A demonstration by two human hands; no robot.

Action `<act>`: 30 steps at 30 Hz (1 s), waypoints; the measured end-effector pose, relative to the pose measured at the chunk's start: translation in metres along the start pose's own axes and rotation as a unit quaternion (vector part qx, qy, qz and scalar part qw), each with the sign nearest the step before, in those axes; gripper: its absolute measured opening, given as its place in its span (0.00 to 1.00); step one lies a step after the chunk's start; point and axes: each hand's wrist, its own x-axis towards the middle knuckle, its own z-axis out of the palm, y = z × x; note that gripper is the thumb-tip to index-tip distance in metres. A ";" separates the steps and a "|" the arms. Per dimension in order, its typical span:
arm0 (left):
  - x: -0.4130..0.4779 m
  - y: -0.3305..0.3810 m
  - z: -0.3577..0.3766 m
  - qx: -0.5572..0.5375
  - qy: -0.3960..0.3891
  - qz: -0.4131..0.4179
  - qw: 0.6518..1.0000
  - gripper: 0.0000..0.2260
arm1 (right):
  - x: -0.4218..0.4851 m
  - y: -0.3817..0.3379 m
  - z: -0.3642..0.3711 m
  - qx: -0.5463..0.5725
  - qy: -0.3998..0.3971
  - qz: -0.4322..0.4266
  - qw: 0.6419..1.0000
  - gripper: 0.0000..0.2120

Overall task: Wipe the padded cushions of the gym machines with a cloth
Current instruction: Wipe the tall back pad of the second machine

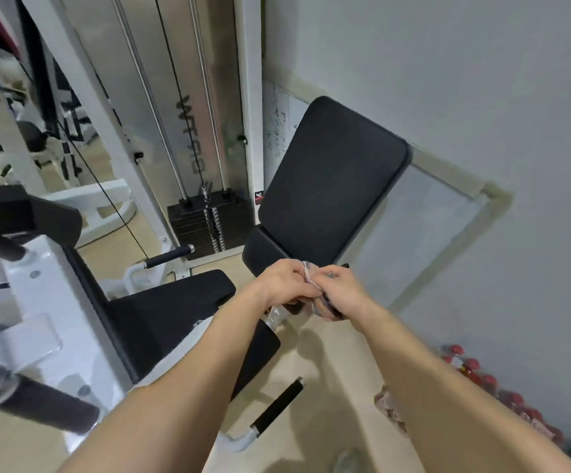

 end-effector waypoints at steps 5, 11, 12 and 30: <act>-0.038 0.017 -0.012 0.075 0.037 0.035 0.996 0.15 | -0.038 -0.026 0.009 0.001 0.068 -0.005 0.998 0.19; -0.076 0.033 -0.016 0.061 0.005 0.033 0.998 0.24 | -0.074 -0.043 0.002 -0.074 0.123 -0.015 0.990 0.06; -0.081 0.036 -0.015 0.063 0.001 0.032 0.998 0.23 | -0.079 -0.044 0.000 -0.081 0.128 -0.018 0.988 0.07; -0.217 0.061 -0.096 0.178 0.037 0.078 0.980 0.04 | -0.175 -0.135 0.060 -0.109 0.164 -0.100 0.975 0.09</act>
